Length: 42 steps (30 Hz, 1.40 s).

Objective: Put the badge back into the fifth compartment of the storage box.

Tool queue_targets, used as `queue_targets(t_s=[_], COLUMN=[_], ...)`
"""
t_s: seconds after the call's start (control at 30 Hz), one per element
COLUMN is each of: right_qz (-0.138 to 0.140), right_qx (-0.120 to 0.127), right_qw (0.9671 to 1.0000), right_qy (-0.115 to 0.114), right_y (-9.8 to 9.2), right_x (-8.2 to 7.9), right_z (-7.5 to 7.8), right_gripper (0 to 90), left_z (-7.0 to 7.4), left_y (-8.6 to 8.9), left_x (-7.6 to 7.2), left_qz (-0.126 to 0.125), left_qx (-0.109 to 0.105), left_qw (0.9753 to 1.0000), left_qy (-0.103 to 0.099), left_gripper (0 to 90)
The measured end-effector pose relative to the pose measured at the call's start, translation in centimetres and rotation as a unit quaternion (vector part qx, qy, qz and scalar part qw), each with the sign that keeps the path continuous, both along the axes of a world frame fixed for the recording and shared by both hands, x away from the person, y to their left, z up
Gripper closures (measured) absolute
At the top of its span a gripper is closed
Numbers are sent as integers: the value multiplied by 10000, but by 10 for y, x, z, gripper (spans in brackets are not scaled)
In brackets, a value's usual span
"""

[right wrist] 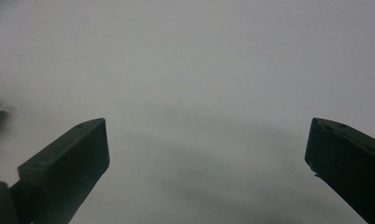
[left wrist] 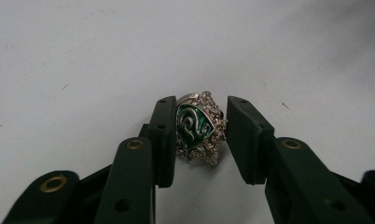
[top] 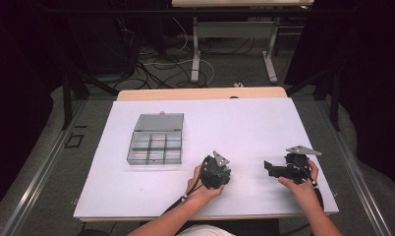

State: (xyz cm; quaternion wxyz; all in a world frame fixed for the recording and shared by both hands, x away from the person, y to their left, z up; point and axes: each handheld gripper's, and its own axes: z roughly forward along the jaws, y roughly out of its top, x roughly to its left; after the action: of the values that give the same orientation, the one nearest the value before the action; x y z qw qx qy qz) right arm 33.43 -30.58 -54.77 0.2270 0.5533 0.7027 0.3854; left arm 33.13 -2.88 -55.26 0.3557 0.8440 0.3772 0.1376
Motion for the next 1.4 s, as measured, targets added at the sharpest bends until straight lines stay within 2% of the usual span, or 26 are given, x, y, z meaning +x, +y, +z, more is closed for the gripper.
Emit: queue_targets(t_s=[0.27,0.33,0.43,0.5,0.6,0.8,0.97,1.07,1.33,1.4], right_qz=[1,-7,8,-4,11,31,34,21,-5,-3], right_qx=[-1,-9,1,-11,-8,-22,-35,-33,-4,-12], right_qw=[10000,10000,10000,10000,10000,10000,10000,10000,10000,10000], right_qy=[8,10,15,6,6,12,20,44,12,8], right_y=[0,0,0,0,-1,0,0,0,-1,-2], right_x=[0,0,0,0,0,1,1,1,1,1], right_z=[0,0,-1,0,-1,-1,-2,-2,-1,-1], right_gripper=[0,0,0,0,0,0,0,0,0,0], left_z=[5,7,7,8,12,15,14,14,16,17], left_y=[3,4,4,6,9,22,28,28,29,29], left_x=[0,1,2,3,3,13,18,18,17,17], left_qz=[5,-2,25,-12,44,185,267,244,171,160], left_qx=[-49,-55,-128,-76,-72,-148,-275,-332,-321,-380], left_qw=[10000,10000,9999,10000,10000,9997,9988,9988,9990,9988], left_qy=[-4,47,97,29,-26,80,298,245,268,262], left_gripper=[720,764,767,774,815,865,872,874,882,882])
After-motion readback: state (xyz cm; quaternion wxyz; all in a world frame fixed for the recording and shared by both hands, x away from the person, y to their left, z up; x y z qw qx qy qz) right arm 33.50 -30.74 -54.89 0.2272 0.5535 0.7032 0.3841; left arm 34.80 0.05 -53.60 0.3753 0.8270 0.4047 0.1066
